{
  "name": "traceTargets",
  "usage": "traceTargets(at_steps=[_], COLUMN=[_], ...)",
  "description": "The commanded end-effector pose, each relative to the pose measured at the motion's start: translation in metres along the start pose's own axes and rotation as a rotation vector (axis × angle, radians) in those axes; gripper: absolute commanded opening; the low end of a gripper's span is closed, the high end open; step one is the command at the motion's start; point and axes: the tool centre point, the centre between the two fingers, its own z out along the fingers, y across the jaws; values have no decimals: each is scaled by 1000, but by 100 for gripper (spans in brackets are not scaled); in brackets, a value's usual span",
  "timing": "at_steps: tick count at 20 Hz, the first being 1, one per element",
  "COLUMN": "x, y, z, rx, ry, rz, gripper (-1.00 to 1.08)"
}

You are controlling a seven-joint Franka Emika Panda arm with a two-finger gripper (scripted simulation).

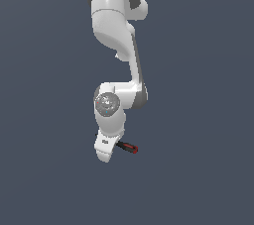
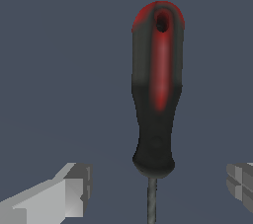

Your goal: Pick up the object and move it to a goal position.

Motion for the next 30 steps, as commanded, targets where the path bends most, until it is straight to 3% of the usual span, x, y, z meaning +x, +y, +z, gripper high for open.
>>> traceTargets(at_steps=[1, 8, 9, 22, 30], x=[0, 0, 0, -2, -23], y=[-1, 1, 1, 1, 8], z=[13, 22, 22, 19, -19], rx=[1, 1, 1, 1, 1], ry=[0, 0, 0, 0, 0], rz=[-1, -2, -2, -2, -2], gripper=[100, 100, -100, -100, -100])
